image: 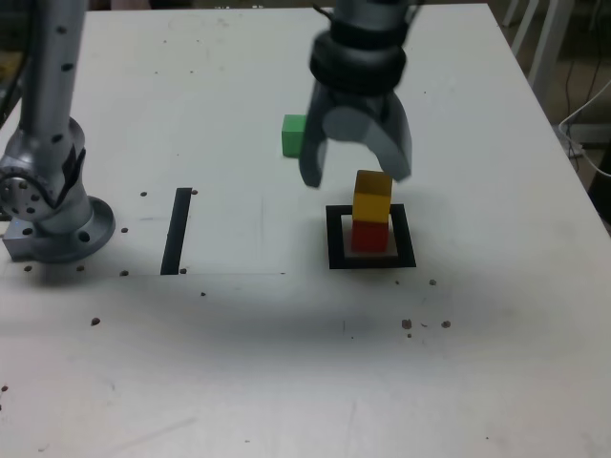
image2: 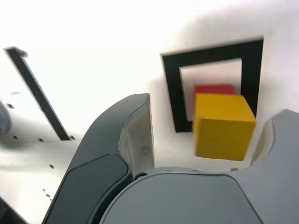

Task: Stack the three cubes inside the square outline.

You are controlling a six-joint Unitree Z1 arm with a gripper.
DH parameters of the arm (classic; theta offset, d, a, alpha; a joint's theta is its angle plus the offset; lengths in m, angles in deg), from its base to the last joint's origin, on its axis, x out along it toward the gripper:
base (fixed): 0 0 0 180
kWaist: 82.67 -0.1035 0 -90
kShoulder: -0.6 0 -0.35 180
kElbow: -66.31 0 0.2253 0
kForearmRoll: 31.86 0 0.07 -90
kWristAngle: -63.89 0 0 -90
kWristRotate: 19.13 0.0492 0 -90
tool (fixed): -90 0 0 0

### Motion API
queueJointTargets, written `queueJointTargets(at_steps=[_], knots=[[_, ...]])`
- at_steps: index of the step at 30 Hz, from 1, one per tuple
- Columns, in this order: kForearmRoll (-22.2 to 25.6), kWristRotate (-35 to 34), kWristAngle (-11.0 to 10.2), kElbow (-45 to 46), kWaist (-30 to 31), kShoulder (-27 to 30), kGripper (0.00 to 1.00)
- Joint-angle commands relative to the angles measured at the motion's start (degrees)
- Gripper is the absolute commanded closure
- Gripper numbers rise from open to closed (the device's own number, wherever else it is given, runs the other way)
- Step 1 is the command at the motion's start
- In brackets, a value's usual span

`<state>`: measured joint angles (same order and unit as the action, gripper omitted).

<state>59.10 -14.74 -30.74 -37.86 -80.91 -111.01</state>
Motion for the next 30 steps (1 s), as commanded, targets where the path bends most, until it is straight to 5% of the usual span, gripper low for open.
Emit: queueJointTargets(at_steps=[1,10,19,30], knots=[[0.3,-1.0,-1.6,1.2,-0.5,2.4,0.0],[0.2,-0.8,-6.6,11.6,-8.1,9.1,0.0],[-5.2,10.7,-7.3,16.2,-20.1,9.4,0.01],[-7.7,21.0,-7.9,12.8,-25.1,4.7,0.03]])
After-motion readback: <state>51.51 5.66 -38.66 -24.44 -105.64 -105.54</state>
